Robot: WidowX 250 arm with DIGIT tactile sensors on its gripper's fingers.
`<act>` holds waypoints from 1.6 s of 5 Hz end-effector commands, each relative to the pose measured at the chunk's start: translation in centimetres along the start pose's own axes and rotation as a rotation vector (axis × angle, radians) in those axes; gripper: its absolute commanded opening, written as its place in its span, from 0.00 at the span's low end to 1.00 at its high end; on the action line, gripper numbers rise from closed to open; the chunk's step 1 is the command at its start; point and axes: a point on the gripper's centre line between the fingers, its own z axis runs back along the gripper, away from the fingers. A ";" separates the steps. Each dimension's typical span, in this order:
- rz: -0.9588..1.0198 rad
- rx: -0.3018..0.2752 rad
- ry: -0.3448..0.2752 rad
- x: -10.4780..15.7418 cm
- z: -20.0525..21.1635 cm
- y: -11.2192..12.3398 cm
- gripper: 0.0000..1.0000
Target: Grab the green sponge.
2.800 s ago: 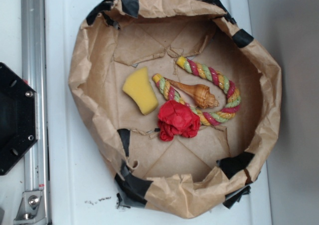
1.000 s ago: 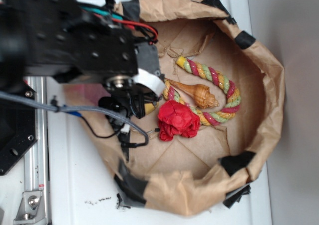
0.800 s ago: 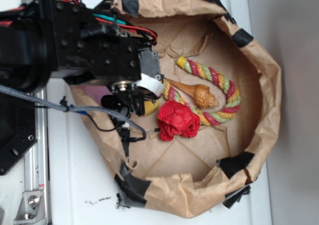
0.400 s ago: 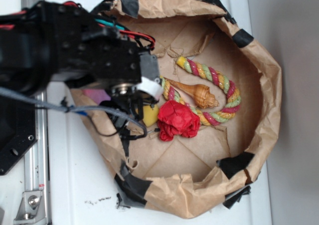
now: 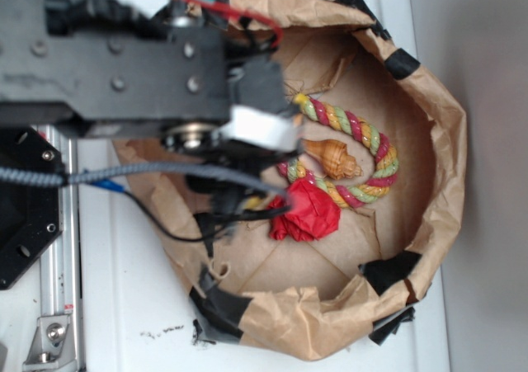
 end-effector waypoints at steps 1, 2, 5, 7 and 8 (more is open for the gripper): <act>-0.010 -0.025 -0.089 1.9 2.2 -1.1 0.00; -0.209 -0.134 -0.087 1.3 0.7 -0.4 1.00; -0.533 -0.279 0.038 -2.1 -5.2 -1.2 1.00; -0.590 -0.168 0.106 -3.9 -7.6 -2.8 1.00; -0.570 -0.149 0.152 -3.7 -9.5 -2.2 1.00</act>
